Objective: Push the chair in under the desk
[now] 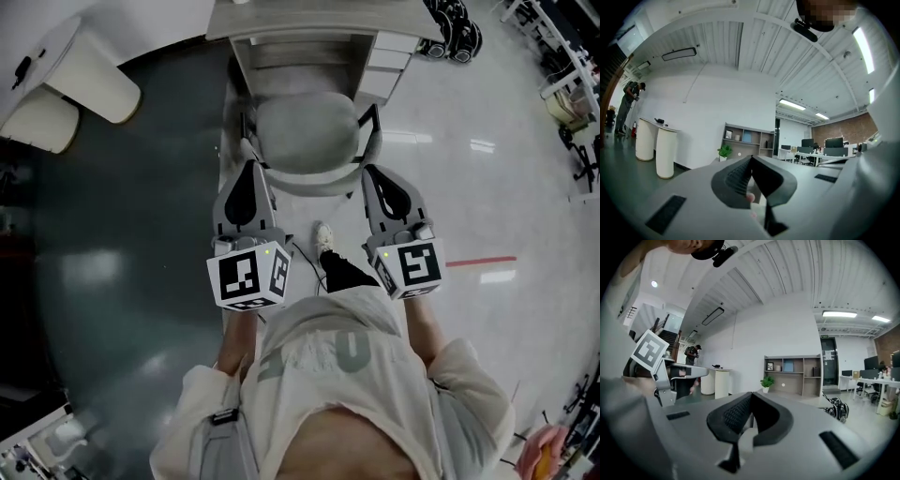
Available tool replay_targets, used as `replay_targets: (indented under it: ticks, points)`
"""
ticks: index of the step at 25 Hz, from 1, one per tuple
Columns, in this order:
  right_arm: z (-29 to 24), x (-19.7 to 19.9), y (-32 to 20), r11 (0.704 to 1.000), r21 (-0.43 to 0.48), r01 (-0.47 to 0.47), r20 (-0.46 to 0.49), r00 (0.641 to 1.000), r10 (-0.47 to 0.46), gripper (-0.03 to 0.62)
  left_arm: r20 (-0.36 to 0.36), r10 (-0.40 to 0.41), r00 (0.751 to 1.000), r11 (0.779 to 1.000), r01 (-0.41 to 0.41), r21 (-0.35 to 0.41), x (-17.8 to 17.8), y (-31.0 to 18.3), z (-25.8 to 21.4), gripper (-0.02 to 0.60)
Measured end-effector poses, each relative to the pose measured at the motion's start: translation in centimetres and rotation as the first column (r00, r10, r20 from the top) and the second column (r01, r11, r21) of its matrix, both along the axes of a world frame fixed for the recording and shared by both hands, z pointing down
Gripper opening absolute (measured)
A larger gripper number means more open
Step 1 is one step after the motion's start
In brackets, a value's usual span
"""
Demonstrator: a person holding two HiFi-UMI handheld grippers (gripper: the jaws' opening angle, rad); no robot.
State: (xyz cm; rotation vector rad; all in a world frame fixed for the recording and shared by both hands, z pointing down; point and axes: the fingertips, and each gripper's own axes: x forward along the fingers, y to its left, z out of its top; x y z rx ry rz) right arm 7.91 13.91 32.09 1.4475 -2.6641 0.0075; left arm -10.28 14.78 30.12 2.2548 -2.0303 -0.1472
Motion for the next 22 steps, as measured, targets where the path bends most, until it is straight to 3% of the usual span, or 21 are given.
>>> replay_targets:
  ticks: [5,12,18,22]
  points:
    - [-1.2,-1.5,-8.8,0.992,0.026,0.121,-0.035,0.992,-0.120,0.015,0.032,-0.049,0.998,0.995,0.047,0.084,0.7,-9.1,-3.6,0.012]
    - [-1.2,-3.2,-13.4,0.966,-0.001,0.258,0.021,0.966,-0.258,0.015,0.054,-0.080,0.995,0.995,0.076,0.072,0.3,-14.0,-3.4,0.012]
    - [-1.4,-2.9,-15.1,0.977,-0.001,0.212,0.028,0.977,-0.212,0.015,0.071,-0.021,0.997,0.998,0.016,0.065,0.4,-16.1,-2.4,0.012]
    - [-0.8,-2.6,-15.0,0.978,-0.027,0.205,-0.007,0.979,-0.205,0.015,0.077,0.036,0.996,0.999,-0.036,0.000,1.0,-16.8,-0.6,0.012]
